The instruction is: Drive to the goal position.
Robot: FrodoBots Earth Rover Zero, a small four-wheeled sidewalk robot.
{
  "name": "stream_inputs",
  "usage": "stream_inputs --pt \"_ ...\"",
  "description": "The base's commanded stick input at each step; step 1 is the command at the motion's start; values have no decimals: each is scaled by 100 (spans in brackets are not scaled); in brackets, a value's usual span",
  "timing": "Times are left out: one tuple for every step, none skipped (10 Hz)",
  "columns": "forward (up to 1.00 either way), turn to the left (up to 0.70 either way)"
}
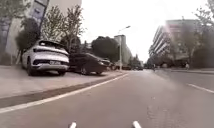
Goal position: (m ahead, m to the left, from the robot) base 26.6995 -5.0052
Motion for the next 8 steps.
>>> stream_inputs --pt "70 -14" --pt "70 -14" --pt "70 -14" --pt "70 -14" --pt "70 -14" --pt "70 -14" --pt "70 -14" --pt "70 -14"
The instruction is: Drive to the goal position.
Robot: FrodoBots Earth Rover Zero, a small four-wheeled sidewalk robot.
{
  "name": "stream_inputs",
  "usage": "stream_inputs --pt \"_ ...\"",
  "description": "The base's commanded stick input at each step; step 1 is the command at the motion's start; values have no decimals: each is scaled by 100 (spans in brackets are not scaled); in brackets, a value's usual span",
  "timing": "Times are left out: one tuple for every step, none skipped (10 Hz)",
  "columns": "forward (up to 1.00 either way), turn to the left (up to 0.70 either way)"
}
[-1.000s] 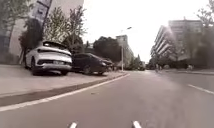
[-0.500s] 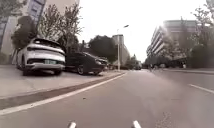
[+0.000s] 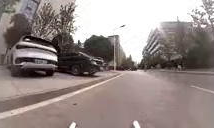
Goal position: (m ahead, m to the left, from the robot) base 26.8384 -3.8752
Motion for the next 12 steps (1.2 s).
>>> stream_inputs --pt "70 -14" --pt "70 -14" --pt "70 -14" --pt "70 -14" --pt "70 -14" --pt "70 -14" --pt "70 -14" --pt "70 -14" --pt "70 -14" --pt "70 -14" --pt "70 -14" --pt "70 -14"
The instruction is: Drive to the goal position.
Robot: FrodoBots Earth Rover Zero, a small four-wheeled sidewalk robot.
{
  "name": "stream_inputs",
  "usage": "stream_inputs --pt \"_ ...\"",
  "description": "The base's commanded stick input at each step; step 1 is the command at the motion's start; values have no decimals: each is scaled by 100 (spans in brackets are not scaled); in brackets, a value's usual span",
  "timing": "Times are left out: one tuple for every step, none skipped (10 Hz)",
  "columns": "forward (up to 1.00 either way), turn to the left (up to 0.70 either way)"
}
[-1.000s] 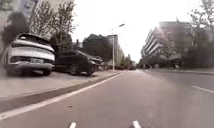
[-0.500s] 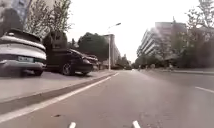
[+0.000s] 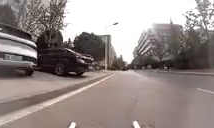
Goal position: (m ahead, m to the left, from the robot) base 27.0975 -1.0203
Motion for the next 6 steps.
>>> stream_inputs --pt "70 -14" --pt "70 -14" --pt "70 -14" --pt "70 -14" --pt "70 -14" --pt "70 -14"
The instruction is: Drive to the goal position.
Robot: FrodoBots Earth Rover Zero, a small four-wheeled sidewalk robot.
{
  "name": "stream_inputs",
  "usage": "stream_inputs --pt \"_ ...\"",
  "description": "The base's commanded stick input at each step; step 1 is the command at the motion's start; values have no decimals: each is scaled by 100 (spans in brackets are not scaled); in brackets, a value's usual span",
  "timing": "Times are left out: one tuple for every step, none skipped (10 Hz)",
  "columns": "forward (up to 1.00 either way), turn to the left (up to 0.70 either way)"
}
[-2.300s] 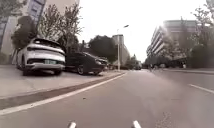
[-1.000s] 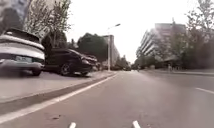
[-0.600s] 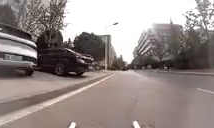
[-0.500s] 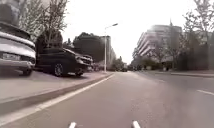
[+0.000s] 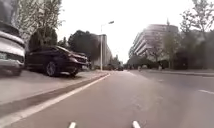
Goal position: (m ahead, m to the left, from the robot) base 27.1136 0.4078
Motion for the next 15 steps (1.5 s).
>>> stream_inputs --pt "70 -14" --pt "70 -14" --pt "70 -14" --pt "70 -14" --pt "70 -14" --pt "70 -14" --pt "70 -14" --pt "70 -14" --pt "70 -14" --pt "70 -14" --pt "70 -14" --pt "70 -14" --pt "70 -14" --pt "70 -14" --pt "70 -14"
